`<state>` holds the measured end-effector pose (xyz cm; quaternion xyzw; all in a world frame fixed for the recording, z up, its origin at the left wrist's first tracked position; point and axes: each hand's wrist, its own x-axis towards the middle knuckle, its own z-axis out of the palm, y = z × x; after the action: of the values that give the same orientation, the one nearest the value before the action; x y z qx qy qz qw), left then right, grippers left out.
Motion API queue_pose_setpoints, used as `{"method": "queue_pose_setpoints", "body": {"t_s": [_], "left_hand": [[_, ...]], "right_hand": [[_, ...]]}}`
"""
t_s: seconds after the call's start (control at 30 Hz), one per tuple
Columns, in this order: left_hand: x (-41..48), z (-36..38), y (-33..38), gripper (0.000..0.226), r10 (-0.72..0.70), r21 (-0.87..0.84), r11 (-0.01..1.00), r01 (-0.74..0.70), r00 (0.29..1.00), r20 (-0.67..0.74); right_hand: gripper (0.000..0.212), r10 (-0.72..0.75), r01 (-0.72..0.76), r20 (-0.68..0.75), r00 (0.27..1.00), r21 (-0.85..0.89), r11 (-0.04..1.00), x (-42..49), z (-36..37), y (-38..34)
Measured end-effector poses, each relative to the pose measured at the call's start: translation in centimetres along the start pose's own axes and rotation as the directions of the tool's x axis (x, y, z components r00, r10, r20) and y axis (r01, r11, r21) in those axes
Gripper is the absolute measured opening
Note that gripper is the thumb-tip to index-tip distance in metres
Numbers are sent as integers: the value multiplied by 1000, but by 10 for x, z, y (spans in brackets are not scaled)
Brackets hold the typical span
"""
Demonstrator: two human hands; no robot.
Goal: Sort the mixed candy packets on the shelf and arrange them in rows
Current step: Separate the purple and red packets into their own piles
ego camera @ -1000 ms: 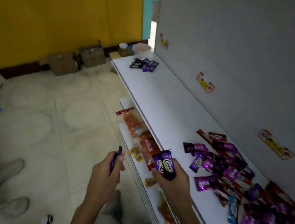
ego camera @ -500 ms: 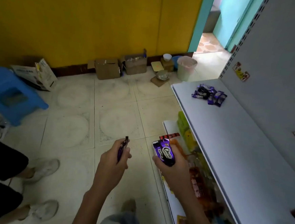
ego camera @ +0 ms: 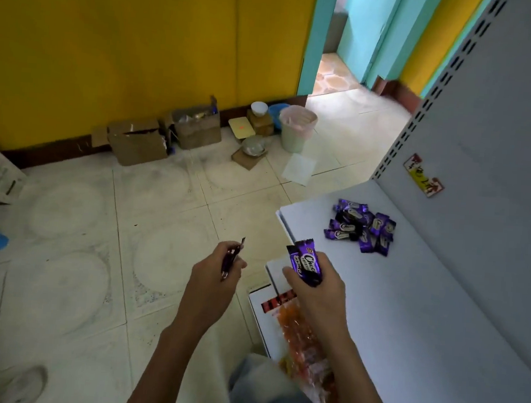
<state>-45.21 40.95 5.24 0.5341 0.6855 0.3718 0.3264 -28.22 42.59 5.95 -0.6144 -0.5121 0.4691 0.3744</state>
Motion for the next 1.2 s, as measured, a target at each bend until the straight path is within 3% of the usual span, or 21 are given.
{"method": "queue_pose_setpoints", "body": {"t_s": [0.17,0.27,0.33,0.4,0.47,0.57,0.63,0.73,0.97,1.2], "left_hand": [[68,16,27,18,98,-40,995,-94,989,114],[111,41,41,18,150,-82,987,-135,962,229],[140,66,48,18,86,-177,984,-20,924,373],[163,89,52,24,34,-221,971,92,860,509],[181,109,53,24,46,-159,985,63,800,599],[198,128,55,21,123,-61,992,-112,717,686],[206,136,55,32,191,10,958,-286,665,722],[214,142,51,56,280,-24,911,-412,575,769],[224,144,40,66,376,-114,836,-537,410,831],[221,133,59,54,520,-268,736,-621,266,812]], "right_hand": [[19,34,-32,-93,995,21,999,60,-20,-15],[43,123,-123,-235,964,16,992,91,-33,-7],[69,252,-236,-335,908,87,968,112,-43,7],[77,338,-281,-409,848,195,940,128,-53,19],[74,347,-284,-499,794,200,938,140,-61,26],[47,320,-311,-608,727,123,942,145,-67,19],[45,305,-330,-620,723,77,941,147,-67,16],[52,283,-335,-642,713,43,941,147,-61,16],[53,249,-338,-718,650,20,941,127,-46,19],[35,291,-247,-856,427,200,948,73,-43,19]]}}
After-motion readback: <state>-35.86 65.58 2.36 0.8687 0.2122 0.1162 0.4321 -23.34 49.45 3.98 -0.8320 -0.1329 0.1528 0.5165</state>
